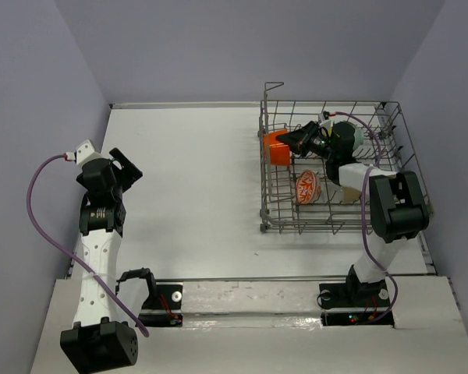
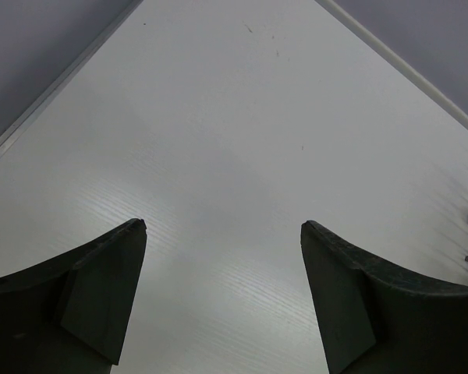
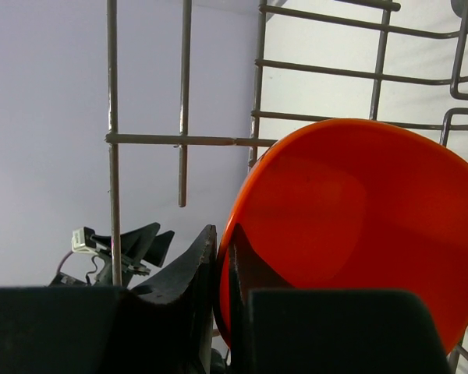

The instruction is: Load the bowls into the dish rack

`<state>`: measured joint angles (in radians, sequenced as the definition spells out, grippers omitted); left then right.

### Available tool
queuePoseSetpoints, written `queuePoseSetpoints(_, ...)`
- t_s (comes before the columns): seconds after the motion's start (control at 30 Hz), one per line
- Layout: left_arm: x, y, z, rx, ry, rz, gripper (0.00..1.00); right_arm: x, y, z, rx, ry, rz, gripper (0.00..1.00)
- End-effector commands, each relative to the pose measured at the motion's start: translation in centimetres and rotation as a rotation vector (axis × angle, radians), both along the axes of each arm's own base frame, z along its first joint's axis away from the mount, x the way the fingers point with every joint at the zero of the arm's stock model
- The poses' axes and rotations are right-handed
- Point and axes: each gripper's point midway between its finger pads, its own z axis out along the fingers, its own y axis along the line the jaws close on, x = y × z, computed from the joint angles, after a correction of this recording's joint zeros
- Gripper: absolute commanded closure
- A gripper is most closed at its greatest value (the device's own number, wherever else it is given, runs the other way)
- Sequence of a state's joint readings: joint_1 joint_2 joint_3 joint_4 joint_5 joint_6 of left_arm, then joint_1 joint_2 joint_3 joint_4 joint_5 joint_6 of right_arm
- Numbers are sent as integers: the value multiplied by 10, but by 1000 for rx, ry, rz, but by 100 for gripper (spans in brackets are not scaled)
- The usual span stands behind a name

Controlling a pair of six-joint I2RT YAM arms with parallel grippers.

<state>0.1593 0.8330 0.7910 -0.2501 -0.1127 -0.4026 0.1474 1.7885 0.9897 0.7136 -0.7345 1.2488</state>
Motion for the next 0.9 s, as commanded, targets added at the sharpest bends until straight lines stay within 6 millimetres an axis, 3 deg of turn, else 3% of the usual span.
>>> queuePoseSetpoints(0.0,3,3,6,12,-38,5,11,-9,13,6,24,-32,67,99)
queuePoseSetpoints(0.73,3,3,5,12,-33,3,11,-6,12,-12,14,26,51,99)
queuePoseSetpoints(0.87,3,3,6,11,-37,2,11,-2,7,-20,-58,42,18,91)
